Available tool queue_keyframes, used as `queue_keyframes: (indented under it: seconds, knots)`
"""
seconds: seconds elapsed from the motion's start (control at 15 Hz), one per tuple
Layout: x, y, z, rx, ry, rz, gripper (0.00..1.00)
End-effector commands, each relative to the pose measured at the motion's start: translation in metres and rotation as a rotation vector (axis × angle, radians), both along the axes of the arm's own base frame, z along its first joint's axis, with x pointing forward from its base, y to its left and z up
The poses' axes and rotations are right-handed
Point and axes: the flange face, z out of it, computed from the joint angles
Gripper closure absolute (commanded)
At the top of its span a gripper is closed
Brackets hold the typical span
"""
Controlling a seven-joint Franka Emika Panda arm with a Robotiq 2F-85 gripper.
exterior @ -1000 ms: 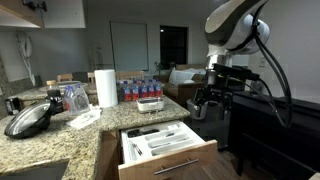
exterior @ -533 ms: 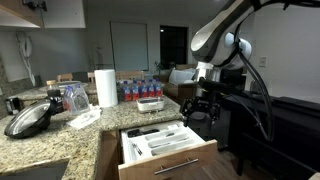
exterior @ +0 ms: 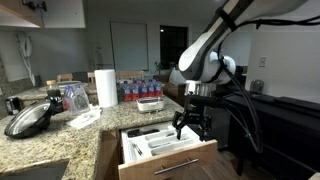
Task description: Close the open drawer
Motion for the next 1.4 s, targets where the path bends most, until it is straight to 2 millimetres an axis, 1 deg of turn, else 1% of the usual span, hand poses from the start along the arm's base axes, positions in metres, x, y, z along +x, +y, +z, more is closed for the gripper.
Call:
queue_keyframes:
  seconds: [0.0, 0.27, 0.47, 0.67, 1.0, 1.33]
  knots:
    - [0.002, 0.014, -0.020, -0.054, -0.015, -0.016, 0.00]
    - [-0.003, 0.024, -0.040, -0.110, 0.002, 0.007, 0.00]
    - [-0.005, 0.029, -0.051, -0.159, 0.001, 0.035, 0.00]
    - [-0.003, 0.034, -0.057, -0.209, -0.017, 0.071, 0.00]
    - [-0.002, 0.035, -0.068, -0.258, -0.025, 0.134, 0.00]
    - [0.000, 0.038, -0.082, -0.275, 0.020, 0.176, 0.00]
